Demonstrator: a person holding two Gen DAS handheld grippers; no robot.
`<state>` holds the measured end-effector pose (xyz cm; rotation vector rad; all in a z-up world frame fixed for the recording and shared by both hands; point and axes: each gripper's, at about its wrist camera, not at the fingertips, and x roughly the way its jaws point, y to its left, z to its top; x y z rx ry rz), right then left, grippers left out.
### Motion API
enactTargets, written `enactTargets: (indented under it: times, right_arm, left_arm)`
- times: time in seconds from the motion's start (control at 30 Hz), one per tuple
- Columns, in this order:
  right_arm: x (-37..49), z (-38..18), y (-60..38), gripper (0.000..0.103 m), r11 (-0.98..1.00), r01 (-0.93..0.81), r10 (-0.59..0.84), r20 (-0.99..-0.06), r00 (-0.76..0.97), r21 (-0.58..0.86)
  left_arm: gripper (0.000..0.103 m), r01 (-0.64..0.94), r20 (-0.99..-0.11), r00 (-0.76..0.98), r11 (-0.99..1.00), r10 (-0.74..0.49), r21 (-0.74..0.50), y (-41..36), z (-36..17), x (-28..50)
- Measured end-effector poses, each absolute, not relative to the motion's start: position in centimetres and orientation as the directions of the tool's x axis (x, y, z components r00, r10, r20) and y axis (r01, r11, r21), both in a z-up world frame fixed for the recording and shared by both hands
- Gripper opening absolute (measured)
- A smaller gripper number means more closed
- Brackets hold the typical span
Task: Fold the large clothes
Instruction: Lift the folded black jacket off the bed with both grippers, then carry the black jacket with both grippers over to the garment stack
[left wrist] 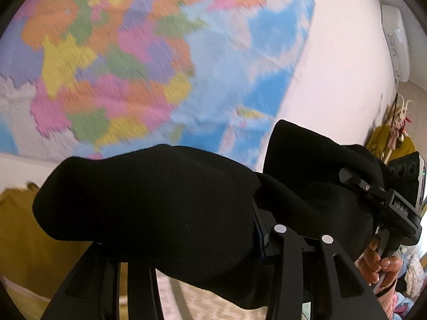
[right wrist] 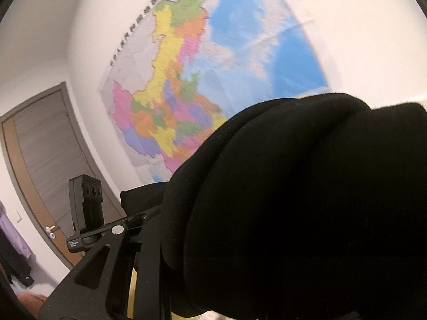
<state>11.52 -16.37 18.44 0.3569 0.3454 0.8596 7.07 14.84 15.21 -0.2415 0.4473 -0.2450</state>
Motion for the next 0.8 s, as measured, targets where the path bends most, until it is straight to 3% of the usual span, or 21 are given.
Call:
enactTargets:
  times: [0.37,0.57,0.67,0.8]
  right_arm:
    - [17.3,21.8,-2.3,0.026,0.408,-0.778,0.899,-0.063,0.433,0.478]
    - [19.6,19.0,8.4,0.026,0.290,-0.802,0.950,-0.057,0.306,0.522]
    - [20.1,14.3,13.1,0.026,0.304,-0.788,0.952,-0.147,0.267,0.535]
    - [21.5,3.0,18.8,0.029,0.376,-0.657,0.906,-0.406,0.115,0.653]
  left_arm:
    - [0.042,-0.088,-0.316,0.949,0.972,0.014,-0.220,29.1,19.8,7.9]
    - [0.042,-0.231,-0.262,0.950,0.948,0.171,-0.220,38.7,18.9,6.4]
    - [0.043,-0.316,-0.323,0.918,0.918,0.232,-0.240,43.5,13.9,5.7]
    - [0.043,-0.443,-0.543,0.799,0.864,0.260,-0.237,47.9,4.1,6.3]
